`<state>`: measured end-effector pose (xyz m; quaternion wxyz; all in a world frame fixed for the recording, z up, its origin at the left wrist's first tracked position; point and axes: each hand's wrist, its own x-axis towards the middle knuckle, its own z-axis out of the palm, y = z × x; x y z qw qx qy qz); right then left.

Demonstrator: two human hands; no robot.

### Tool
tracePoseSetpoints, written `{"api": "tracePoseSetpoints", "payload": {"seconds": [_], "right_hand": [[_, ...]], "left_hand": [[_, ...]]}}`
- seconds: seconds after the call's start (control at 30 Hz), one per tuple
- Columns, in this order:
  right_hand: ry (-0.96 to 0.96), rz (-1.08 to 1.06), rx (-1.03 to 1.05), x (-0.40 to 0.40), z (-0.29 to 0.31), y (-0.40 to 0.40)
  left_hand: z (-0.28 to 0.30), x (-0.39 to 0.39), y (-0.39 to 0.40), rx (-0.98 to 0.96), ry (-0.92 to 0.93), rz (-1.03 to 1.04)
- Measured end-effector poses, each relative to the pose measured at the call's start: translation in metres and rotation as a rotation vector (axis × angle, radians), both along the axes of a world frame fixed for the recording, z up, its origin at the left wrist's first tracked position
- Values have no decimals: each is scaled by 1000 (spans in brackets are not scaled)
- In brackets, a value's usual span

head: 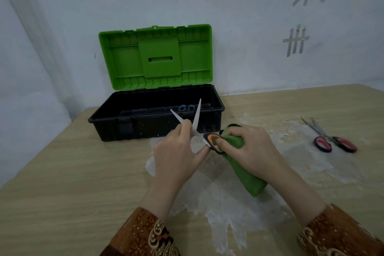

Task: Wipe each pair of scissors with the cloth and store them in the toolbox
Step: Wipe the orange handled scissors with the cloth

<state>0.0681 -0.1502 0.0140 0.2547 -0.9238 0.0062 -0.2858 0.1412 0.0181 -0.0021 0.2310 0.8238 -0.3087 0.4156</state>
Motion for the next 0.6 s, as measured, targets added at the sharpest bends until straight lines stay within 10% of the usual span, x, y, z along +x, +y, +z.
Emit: {"api": "tracePoseSetpoints", "payload": {"seconds": [0.17,0.4,0.6], "right_hand": [[-36,-141,-121,0,-4,-3],[-68,-225,-68,1,-7,-8],[2,-120,-83,1,-15,16]], "left_hand": [[0,-1,-3,-73,97,-26],[2,-1,-12,-721,853,-402],[4,-13,-21,-1085,891,-573]]}}
